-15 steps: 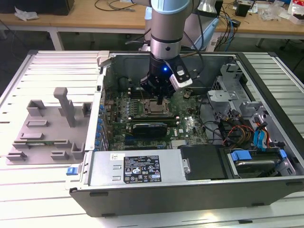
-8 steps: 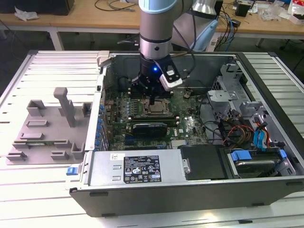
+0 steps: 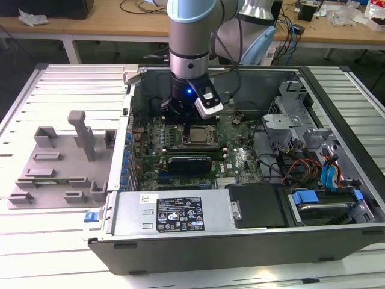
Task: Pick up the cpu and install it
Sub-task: 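Close the cpu cover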
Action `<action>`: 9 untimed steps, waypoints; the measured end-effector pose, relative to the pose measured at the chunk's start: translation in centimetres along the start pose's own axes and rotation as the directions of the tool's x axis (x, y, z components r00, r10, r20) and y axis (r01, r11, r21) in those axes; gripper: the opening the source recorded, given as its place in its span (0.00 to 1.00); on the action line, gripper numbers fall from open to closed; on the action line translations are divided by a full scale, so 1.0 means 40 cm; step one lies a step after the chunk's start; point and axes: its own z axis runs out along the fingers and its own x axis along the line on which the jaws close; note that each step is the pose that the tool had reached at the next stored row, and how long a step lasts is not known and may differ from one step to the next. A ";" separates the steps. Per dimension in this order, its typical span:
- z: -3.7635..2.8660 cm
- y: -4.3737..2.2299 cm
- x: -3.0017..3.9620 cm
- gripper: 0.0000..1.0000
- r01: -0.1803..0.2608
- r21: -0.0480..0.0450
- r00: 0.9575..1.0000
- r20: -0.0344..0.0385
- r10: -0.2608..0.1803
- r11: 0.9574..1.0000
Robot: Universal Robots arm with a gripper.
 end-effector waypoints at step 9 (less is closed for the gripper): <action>0.018 0.000 0.002 0.11 0.045 -0.001 0.999 0.002 -0.045 0.999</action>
